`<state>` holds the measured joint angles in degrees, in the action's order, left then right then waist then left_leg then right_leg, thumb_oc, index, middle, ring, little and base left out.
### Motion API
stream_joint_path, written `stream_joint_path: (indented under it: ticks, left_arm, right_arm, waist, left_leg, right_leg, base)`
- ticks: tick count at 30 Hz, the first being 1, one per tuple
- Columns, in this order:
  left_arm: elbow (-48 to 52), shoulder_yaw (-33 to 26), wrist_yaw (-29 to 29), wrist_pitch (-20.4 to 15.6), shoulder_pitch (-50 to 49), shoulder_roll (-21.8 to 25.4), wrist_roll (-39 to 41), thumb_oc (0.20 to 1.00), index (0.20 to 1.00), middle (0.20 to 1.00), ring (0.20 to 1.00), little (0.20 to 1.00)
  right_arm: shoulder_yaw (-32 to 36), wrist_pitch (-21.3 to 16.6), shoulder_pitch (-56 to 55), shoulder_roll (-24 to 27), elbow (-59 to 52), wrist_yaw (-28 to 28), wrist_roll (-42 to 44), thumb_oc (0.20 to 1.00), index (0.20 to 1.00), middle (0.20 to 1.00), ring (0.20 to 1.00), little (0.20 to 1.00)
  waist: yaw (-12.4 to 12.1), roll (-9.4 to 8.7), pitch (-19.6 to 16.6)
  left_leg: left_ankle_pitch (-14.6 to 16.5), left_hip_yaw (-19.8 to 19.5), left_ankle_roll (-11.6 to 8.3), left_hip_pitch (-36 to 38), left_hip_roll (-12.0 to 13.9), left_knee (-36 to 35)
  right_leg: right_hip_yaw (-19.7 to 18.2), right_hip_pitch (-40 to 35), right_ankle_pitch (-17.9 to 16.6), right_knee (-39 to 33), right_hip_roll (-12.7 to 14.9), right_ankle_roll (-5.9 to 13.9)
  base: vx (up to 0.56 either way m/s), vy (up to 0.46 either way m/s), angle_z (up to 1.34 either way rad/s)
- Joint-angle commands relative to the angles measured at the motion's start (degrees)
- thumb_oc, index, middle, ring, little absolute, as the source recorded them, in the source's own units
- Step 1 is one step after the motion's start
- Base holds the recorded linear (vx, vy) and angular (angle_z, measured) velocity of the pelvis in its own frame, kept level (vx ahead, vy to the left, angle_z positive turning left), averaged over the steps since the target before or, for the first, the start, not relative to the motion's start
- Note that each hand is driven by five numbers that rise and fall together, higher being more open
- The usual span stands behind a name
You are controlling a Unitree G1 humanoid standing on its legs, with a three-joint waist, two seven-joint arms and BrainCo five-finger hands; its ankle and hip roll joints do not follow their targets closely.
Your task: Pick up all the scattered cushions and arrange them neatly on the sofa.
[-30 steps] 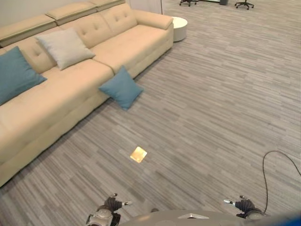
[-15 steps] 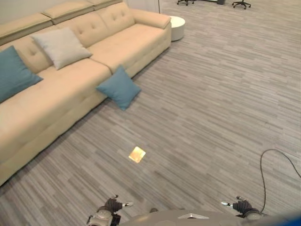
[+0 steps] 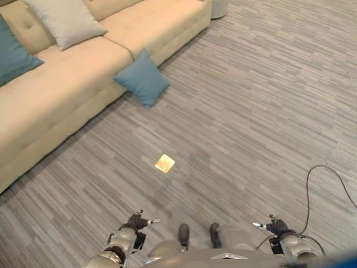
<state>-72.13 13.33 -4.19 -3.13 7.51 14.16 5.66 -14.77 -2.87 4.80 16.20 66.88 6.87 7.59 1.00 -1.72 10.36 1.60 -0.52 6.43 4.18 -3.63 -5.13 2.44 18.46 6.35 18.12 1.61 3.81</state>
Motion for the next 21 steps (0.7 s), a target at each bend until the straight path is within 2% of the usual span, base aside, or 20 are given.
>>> stream_joint_path:
  ticks: [1,3,4,5,7,9,10,11,12,13,14,15,16,17,18,19,21]
  left_arm:
    - [-0.5,-0.5,-0.6,-1.5,-0.7,0.5,1.3,1.000,1.000,1.000,1.000,1.000]
    - [-0.7,-0.3,-0.7,-1.7,-0.3,0.3,0.7,1.000,1.000,1.000,1.000,1.000]
    - [-0.6,0.0,-0.7,-1.9,-0.4,0.1,0.3,1.000,1.000,1.000,1.000,1.000]
    - [-0.7,-0.1,-0.5,-2.0,-0.5,-0.1,0.5,1.000,1.000,1.000,1.000,1.000]
    - [-0.7,0.0,-0.3,-2.1,-0.9,-0.5,0.9,1.000,1.000,1.000,1.000,1.000]
    - [0.2,0.8,-0.1,-2.3,-0.3,-0.7,1.9,1.000,1.000,1.000,1.000,1.000]
    - [1.0,1.1,0.0,-2.3,0.0,-0.5,2.6,1.000,1.000,1.000,1.000,1.000]
    - [1.7,1.5,-0.1,-2.2,0.3,-0.4,3.1,1.000,1.000,1.000,1.000,1.000]
    - [2.0,1.6,-0.4,-2.2,0.5,-0.4,3.5,1.000,1.000,1.000,1.000,1.000]
    - [2.4,1.7,-0.1,-2.3,0.8,-0.5,4.3,1.000,1.000,1.000,1.000,1.000]
    - [2.6,1.6,0.0,-2.3,0.9,-0.5,4.6,1.000,1.000,1.000,1.000,1.000]
    - [2.8,1.7,0.2,-2.5,0.7,-0.6,4.5,1.000,1.000,1.000,1.000,1.000]
    - [2.9,1.6,0.3,-2.5,0.4,-0.6,4.2,1.000,1.000,1.000,1.000,1.000]
    - [2.9,1.6,0.3,-2.5,0.3,-0.6,4.2,1.000,1.000,1.000,1.000,1.000]
    - [3.4,1.7,0.4,-2.4,0.1,-0.5,4.1,1.000,1.000,1.000,1.000,1.000]
    - [3.7,1.2,0.5,-2.4,-0.4,-0.2,4.4,1.000,1.000,1.000,1.000,1.000]
    - [2.7,0.5,0.5,-2.2,-1.0,-0.1,4.0,1.000,1.000,1.000,1.000,1.000]
  right_arm:
    - [-1.1,-0.7,0.9,1.7,0.9,0.7,-1.3,1.000,1.000,1.000,1.000,1.000]
    - [-0.9,-1.0,0.3,2.1,0.8,0.9,-1.3,1.000,1.000,1.000,1.000,1.000]
    - [-0.9,-1.2,-0.3,2.4,0.9,0.8,-1.0,1.000,1.000,1.000,1.000,1.000]
    - [-0.8,-1.2,-0.8,2.5,1.1,0.5,-1.0,1.000,1.000,1.000,1.000,1.000]
    - [-0.7,-1.2,-1.6,2.6,1.8,0.3,-1.0,1.000,1.000,1.000,1.000,1.000]
    - [-0.9,-1.8,-1.7,2.5,1.9,0.3,-0.2,1.000,1.000,1.000,1.000,1.000]
    - [-1.0,-1.9,-1.6,2.6,1.7,0.4,0.3,1.000,1.000,1.000,1.000,1.000]
    - [-1.1,-1.9,-1.3,2.9,1.9,0.4,0.8,1.000,1.000,1.000,1.000,1.000]
    - [-1.1,-1.9,-1.1,3.0,2.0,0.5,1.1,1.000,1.000,1.000,1.000,1.000]
    - [-1.0,-1.6,-1.2,3.3,2.3,0.4,1.5,1.000,1.000,1.000,1.000,1.000]
    - [-0.9,-1.6,-1.1,3.4,2.5,0.4,1.6,1.000,1.000,1.000,1.000,1.000]
    - [-0.6,-1.9,-1.3,3.7,2.7,0.3,1.7,1.000,1.000,1.000,1.000,1.000]
    - [-0.4,-1.9,-1.6,3.9,2.7,0.4,1.7,1.000,1.000,1.000,1.000,1.000]
    - [-0.4,-1.9,-1.6,3.9,2.7,0.4,1.7,1.000,1.000,1.000,1.000,1.000]
    - [-0.4,-1.8,-1.8,4.0,2.7,0.5,1.8,1.000,1.000,1.000,1.000,1.000]
    - [-0.3,-1.5,-1.8,4.2,2.9,0.7,1.6,1.000,1.000,1.000,1.000,1.000]
    - [-0.1,-1.4,-2.3,3.6,2.3,0.4,1.1,1.000,1.000,1.000,1.000,1.000]
  waist:
    - [1.4,-0.77,-1.8]
    - [2.6,-0.90,-2.2]
    - [2.9,-0.88,-2.8]
    - [3.0,-0.86,-3.3]
    - [3.5,-0.45,-4.2]
    - [3.5,-1.10,-3.6]
    - [3.3,-2.15,-3.0]
    - [2.9,-2.96,-2.2]
    - [2.7,-3.74,-1.7]
    - [1.7,-4.14,-1.1]
    - [1.3,-4.45,-1.2]
    - [0.8,-4.38,-0.9]
    - [0.2,-4.03,-1.5]
    - [0.3,-4.11,-1.4]
    - [-0.3,-3.61,-1.5]
    - [-1.5,-2.62,-1.4]
    - [-1.2,-2.60,-2.6]
  left_leg:
    - [8.4,-8.5,-1.80,6.2,-0.9,3.7]
    - [8.9,-10.6,-2.36,7.9,-0.7,3.5]
    - [9.1,-11.5,-2.71,8.7,-0.3,3.4]
    - [9.0,-11.7,-3.25,9.2,0.5,3.7]
    - [6.3,-12.4,-5.58,8.4,2.8,8.0]
    - [0.1,-10.6,-7.97,3.0,3.6,19.7]
    - [-2.3,-9.6,-7.72,-0.4,3.5,25.6]
    - [-3.1,-7.5,-7.34,-4.0,3.8,30.7]
    - [-2.2,-4.6,-6.55,-7.2,3.9,33.0]
    - [0.6,-2.1,-5.40,-10.8,3.6,33.8]
    - [1.0,-1.1,-5.12,-12.6,2.8,32.5]
    - [3.1,0.0,-4.68,-14.1,1.7,29.4]
    - [1.8,2.7,-5.00,-17.6,1.0,22.0]
    - [1.8,2.7,-4.96,-17.2,0.9,21.8]
    - [0.0,4.0,-5.09,-18.4,0.8,18.2]
    - [-4.3,5.7,-5.87,-20.1,0.5,12.8]
    - [-3.7,7.4,-5.19,-17.7,1.0,10.5]
  right_leg:
    - [1.3,-1.5,-11.5,-13.7,-0.6,3.24]
    - [-2.4,-1.8,-11.4,-14.0,-2.2,2.69]
    - [-4.7,-2.6,-11.4,-13.8,-3.3,1.75]
    - [-5.4,-2.5,-11.4,-12.9,-4.1,1.09]
    - [-6.3,-3.8,-10.1,-11.2,-5.7,-0.17]
    - [-6.3,-6.3,-9.3,-11.4,-5.1,-1.46]
    - [-6.6,-7.8,-8.8,-11.9,-4.5,-2.13]
    - [-6.4,-9.3,-7.9,-12.4,-4.1,-3.00]
    - [-6.1,-10.5,-7.3,-12.7,-3.4,-3.48]
    - [-5.9,-12.3,-6.4,-13.2,-3.2,-3.82]
    - [-5.8,-13.2,-5.9,-13.6,-2.8,-3.80]
    - [-5.7,-14.9,-5.0,-14.3,-2.8,-3.49]
    - [-5.1,-17.2,-3.6,-15.4,-2.8,-3.15]
    - [-5.0,-17.5,-3.5,-15.4,-2.7,-3.11]
    - [-5.1,-19.1,-2.8,-16.0,-3.2,-3.28]
    - [-6.1,-22.0,-2.0,-16.8,-4.6,-3.13]
    - [-6.8,-23.4,-0.3,-16.2,-4.4,-2.56]
  base:
    - [0.33,-0.089,0.06]
    - [0.34,-0.123,0.31]
    - [0.36,-0.178,0.68]
    - [0.38,-0.217,0.86]
    - [0.37,-0.237,0.73]
    - [0.26,-0.220,0.75]
    - [0.20,-0.250,0.53]
    - [0.20,-0.244,0.17]
    - [0.23,-0.206,0.09]
    - [0.25,-0.141,0.08]
    - [0.30,-0.078,0.16]
    - [0.41,-0.026,0.12]
    - [0.34,-0.003,0.12]
    - [0.33,0.012,0.20]
    - [0.36,0.046,0.25]
    - [0.49,0.098,0.17]
    - [0.46,0.141,-0.21]
